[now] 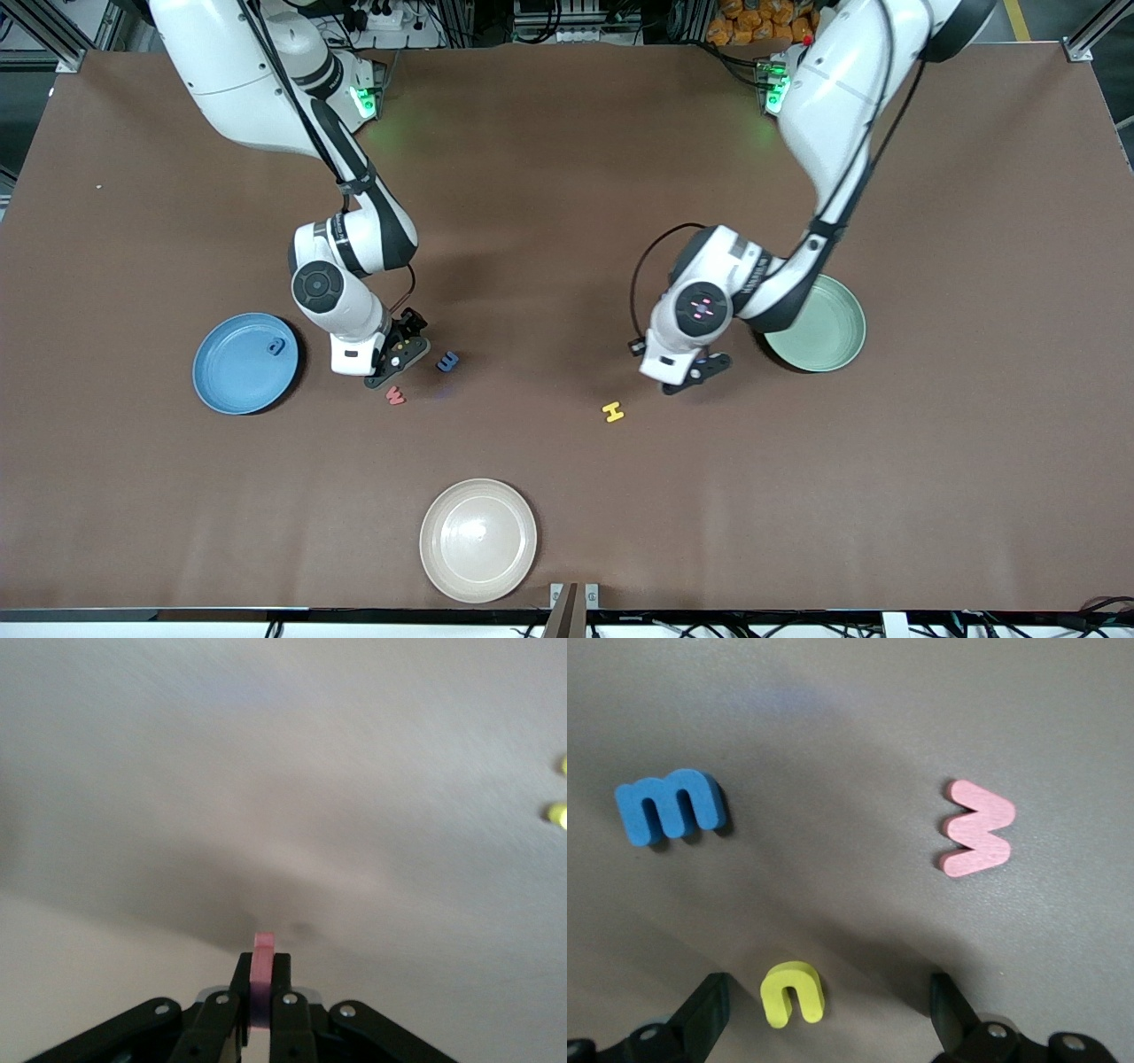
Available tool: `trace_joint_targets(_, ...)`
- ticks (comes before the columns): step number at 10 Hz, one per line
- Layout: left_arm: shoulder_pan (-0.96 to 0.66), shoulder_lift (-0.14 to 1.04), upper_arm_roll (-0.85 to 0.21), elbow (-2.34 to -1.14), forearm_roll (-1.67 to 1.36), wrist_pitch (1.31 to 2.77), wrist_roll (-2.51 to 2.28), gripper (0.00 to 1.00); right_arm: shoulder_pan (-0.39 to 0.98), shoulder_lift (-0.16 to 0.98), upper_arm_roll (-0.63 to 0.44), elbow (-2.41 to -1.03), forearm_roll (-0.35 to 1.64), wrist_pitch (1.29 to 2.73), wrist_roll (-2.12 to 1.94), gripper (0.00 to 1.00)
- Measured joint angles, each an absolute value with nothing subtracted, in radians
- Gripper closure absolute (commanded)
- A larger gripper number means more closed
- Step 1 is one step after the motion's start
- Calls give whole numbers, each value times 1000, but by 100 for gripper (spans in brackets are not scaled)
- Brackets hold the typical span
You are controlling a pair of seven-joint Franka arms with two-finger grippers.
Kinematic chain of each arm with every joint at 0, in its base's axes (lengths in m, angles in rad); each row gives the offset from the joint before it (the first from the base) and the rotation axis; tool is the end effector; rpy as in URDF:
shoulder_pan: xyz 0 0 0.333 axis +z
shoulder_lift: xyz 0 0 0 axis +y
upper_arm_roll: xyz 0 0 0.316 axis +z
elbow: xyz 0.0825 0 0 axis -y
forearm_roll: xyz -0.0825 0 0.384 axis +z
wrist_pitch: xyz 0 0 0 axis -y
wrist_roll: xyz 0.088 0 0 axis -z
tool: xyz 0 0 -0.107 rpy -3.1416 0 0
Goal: Sort upper and lower case letters into plates
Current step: 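Drop the pink Q onto the green plate with the left gripper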
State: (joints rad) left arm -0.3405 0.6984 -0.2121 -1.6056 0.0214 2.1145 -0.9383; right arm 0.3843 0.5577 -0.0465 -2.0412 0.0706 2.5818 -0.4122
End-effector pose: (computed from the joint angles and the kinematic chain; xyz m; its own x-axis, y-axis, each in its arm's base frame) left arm 0.5833 -0.3392 0.2131 0.8961 0.3966 -0.1994 0.3907 -0.9179 -0.0700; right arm 0.5594 0.1951 0.1631 0.7669 0.6417 -0.0101 0.6415 -0.7669 -0.0174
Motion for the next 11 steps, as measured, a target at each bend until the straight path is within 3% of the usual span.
trace_joint_targets(3, -246, 582, -210, -1647, 44, 1970, -779, 100, 396, 557, -47, -2042, 71, 2581, -412, 0)
trace_joint_targets(6, -51, 486, -210, -1889, 106, 2105, -520, 100, 398, 556, -48, -2042, 71, 2579, -412, 0)
trace_joint_targets(7, 21, 468, -213, -1963, 106, 2164, -442, 49, 398, 555, -49, -2042, 71, 2576, -412, 0)
trace_joint_targets(8, 67, 457, -223, -2019, 106, 2210, -411, 0, 398, 554, -49, -2042, 71, 2572, -412, 30)
trace_joint_targets(9, 78, 449, -233, -2058, 106, 2239, -410, 0, 399, 553, -49, -2042, 71, 2566, -412, 82)
trace_joint_targets(10, 73, 441, -244, -2081, 106, 2251, -413, 0, 399, 549, -49, -2042, 71, 2563, -412, 100)
trace_joint_targets(11, 68, 432, -255, -2091, 102, 2255, -418, 0, 399, 542, -49, -2042, 71, 2555, -412, 100)
